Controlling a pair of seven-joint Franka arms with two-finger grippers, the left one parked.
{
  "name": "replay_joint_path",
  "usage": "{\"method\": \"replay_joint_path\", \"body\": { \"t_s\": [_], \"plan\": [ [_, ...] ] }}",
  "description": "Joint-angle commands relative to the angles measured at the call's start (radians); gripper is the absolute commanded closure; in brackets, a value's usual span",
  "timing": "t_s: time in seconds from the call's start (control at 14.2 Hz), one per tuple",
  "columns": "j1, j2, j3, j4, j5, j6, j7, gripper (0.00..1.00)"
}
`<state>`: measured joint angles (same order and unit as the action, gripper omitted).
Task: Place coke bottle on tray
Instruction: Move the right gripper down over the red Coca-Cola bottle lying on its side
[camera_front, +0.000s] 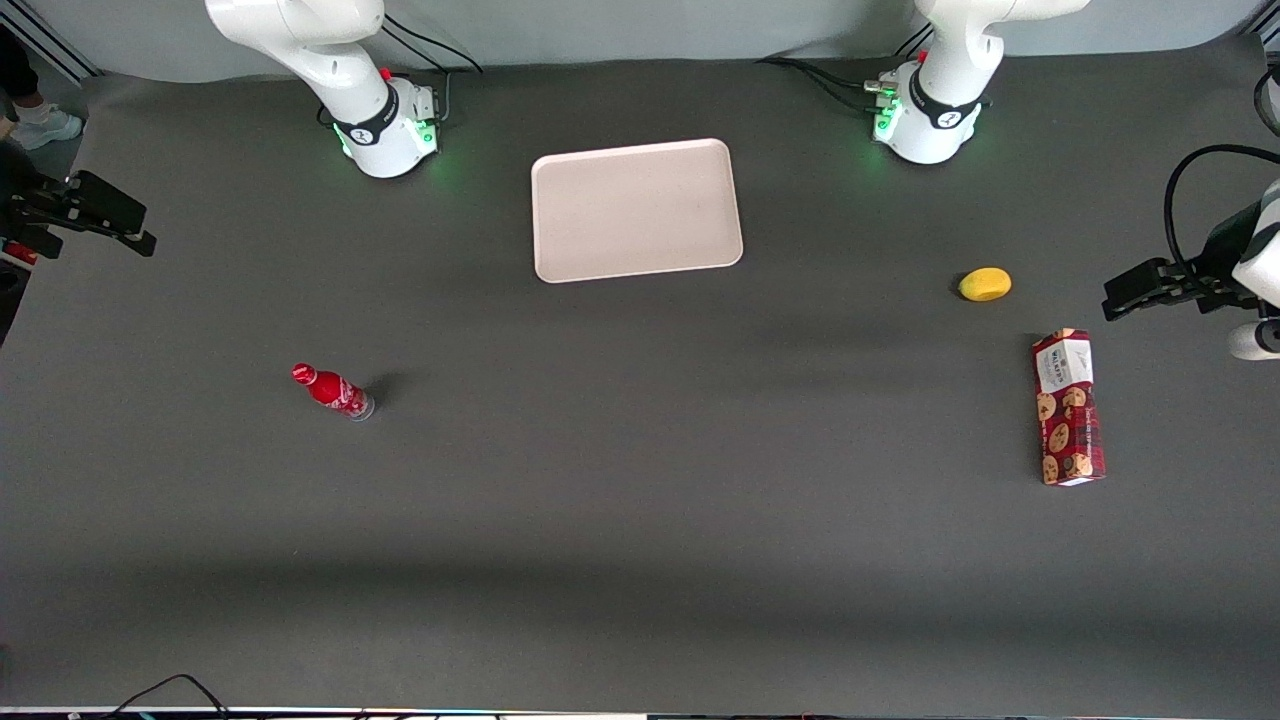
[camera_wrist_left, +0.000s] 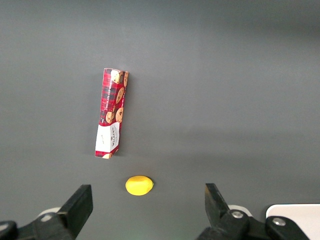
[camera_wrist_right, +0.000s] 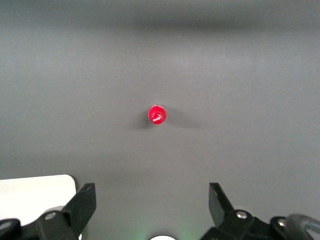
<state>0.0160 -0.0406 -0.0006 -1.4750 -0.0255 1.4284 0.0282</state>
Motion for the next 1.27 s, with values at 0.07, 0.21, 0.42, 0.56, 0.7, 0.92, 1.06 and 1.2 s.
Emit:
{"method": "replay_joint_path", "body": {
  "t_s": [0.07,0.21,0.42,0.56,0.7,0.92,1.06,1.2],
  "plan": [
    [0.008,0.034,-0.009,0.038,0.013,-0.043,0.004,0.00],
    [0.007,0.066,-0.007,-0.007,0.016,-0.034,0.001,0.00],
    [0.009,0.091,-0.007,-0.190,0.015,0.155,-0.002,0.00],
    [0.002,0.096,-0.007,-0.327,0.015,0.313,-0.005,0.00],
    [0.002,0.108,-0.007,-0.443,0.016,0.447,-0.001,0.00],
    [0.004,0.126,-0.007,-0.597,0.016,0.645,0.001,0.00],
    [0.004,0.137,-0.009,-0.680,0.016,0.757,0.001,0.00],
    [0.004,0.143,-0.007,-0.720,0.016,0.803,0.001,0.00]
  ]
}}
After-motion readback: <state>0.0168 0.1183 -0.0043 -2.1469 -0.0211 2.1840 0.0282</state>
